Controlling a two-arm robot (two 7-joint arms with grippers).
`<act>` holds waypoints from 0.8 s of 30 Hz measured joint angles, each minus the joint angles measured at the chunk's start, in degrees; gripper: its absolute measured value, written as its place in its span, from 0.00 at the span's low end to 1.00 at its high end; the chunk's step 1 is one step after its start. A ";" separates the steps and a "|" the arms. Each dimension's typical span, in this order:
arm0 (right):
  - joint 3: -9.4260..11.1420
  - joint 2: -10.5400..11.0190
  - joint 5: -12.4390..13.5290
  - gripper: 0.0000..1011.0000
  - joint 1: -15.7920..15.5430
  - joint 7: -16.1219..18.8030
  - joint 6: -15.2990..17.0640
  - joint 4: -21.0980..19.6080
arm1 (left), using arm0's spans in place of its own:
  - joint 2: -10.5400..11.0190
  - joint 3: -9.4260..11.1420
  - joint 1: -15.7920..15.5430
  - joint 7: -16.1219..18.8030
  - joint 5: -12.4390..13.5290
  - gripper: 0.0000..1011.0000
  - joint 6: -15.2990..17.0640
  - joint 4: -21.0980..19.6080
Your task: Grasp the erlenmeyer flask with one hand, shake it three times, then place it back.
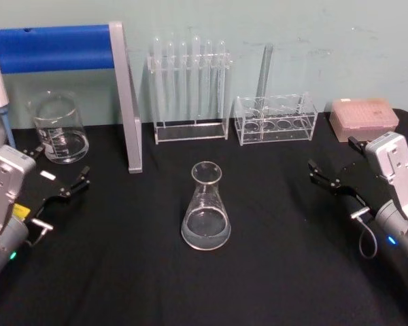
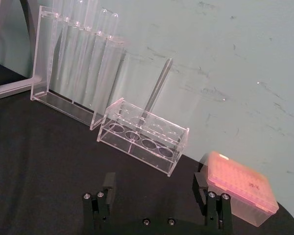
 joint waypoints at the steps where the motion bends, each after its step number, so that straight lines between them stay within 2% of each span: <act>1: 0.00 0.00 0.00 0.99 0.00 0.00 0.00 0.00 | 0.00 0.00 0.00 0.00 0.00 0.99 0.00 0.00; 13: 0.05 0.00 0.00 0.99 -0.04 0.04 0.01 -0.04 | 0.00 0.00 0.00 0.00 0.00 0.99 0.00 0.00; 20: 1.70 1.30 1.13 0.99 -2.66 2.33 0.20 -2.57 | 0.00 0.00 0.00 0.00 0.00 0.99 0.00 0.00; 24: 3.15 2.75 2.79 0.99 -5.41 4.22 0.51 -5.21 | 0.00 0.00 0.00 0.00 0.00 0.99 0.00 0.00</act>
